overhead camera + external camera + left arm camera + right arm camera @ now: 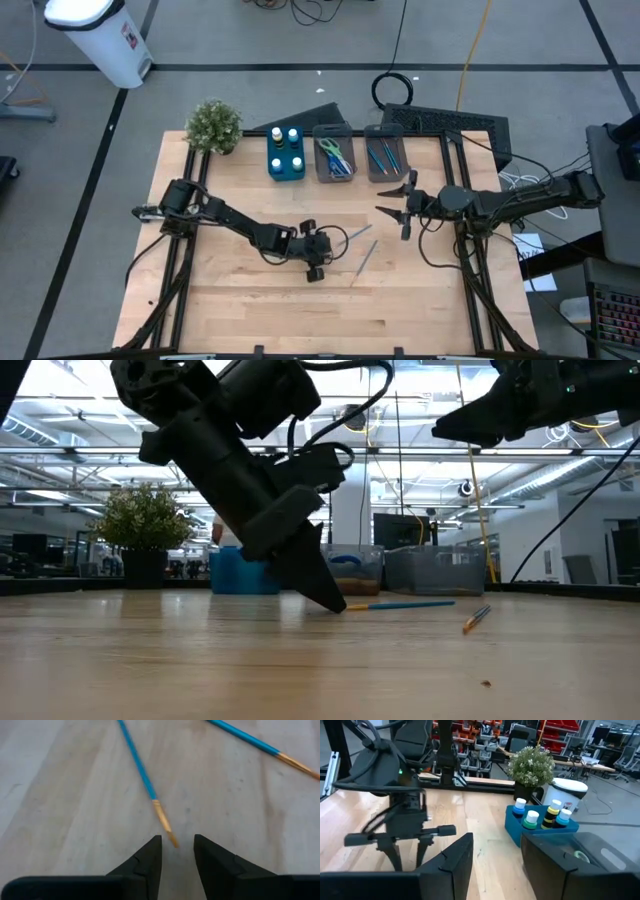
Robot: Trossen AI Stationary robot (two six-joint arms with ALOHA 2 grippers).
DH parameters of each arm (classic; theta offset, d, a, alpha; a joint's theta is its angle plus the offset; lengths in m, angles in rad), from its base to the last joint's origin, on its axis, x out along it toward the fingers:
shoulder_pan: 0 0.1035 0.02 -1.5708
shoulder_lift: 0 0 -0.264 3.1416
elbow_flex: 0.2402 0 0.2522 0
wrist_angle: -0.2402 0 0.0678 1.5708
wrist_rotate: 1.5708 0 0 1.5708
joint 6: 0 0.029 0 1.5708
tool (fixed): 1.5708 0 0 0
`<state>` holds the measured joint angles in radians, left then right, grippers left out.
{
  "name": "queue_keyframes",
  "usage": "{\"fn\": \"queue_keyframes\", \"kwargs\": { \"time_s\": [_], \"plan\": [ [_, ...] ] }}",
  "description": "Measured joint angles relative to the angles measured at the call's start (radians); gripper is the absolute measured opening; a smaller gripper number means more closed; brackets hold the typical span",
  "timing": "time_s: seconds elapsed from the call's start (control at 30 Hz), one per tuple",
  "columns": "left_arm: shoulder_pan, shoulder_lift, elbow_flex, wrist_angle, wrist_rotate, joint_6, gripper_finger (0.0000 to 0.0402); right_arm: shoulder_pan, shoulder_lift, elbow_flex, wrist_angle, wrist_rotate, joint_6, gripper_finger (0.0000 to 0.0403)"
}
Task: Pick & Place Paint Supplies
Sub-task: Put the blue paint brush into the right black bin
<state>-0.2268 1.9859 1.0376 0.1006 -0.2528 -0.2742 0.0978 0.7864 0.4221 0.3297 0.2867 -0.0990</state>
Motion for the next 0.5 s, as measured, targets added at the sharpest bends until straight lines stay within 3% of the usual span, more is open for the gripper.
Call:
{"fn": "queue_keyframes", "kwargs": {
  "time_s": [0.5],
  "plan": [
    [0.003, 0.021, 0.0, -0.031, -0.014, -0.08, 0.0112, 0.0, 0.0, 0.0, -0.004, 0.0, 0.001, 0.0155]
  ]
}}
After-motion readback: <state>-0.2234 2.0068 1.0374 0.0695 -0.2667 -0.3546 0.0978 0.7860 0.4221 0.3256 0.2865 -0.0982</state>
